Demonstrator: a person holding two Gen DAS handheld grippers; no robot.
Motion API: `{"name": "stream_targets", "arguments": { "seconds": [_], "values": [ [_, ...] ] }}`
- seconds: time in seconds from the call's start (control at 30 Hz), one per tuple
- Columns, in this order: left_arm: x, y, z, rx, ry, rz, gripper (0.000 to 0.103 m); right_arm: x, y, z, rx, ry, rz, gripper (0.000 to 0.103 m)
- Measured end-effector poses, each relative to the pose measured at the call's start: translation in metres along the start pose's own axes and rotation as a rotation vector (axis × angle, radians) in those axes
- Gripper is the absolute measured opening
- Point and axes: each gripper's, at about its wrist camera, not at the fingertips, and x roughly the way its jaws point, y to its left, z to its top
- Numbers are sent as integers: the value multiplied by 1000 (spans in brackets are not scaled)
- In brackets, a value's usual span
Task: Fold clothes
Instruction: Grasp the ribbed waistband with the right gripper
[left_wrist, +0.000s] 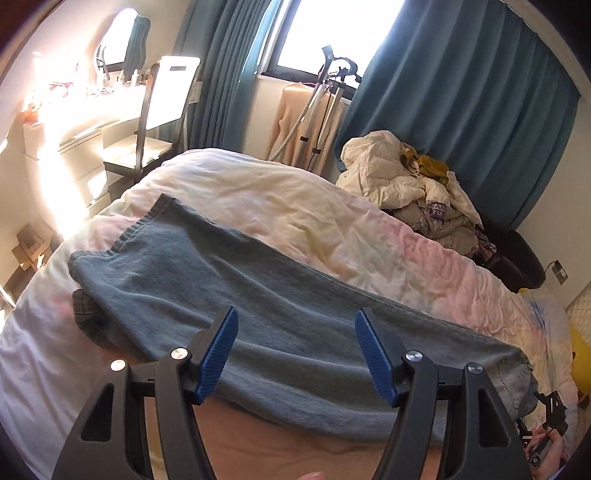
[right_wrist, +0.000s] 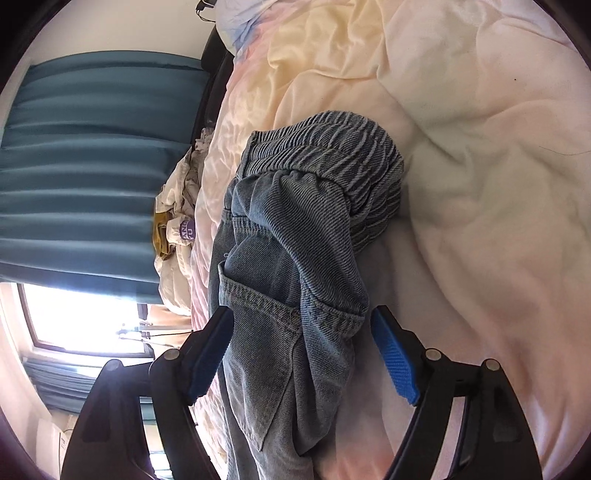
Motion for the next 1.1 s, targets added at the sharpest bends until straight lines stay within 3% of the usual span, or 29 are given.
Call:
{"name": "stream_targets", "arguments": {
  "seconds": [0.13,0.37,0.5,0.67,0.8,1.1],
  "values": [
    [21,-48,-13,89,37,31,68,4,1,4,-8,-14,21,77],
    [73,-109,-49,185,145,11,68,25,1,10,-27,-7,0,77],
    [102,-115,-68,193,205,7,68,32,3,18,-40,-31,15,77],
    [110,-114,-80,168,232,-11,68,40,-6,31,-14,-57,27,78],
    [113,-126,-87,215,230,-31,68,47,-1,33,-42,-66,18,86],
    [128,-140,-103,302,251,6,68,34,17,29,-73,-105,81,86]
  ]
}}
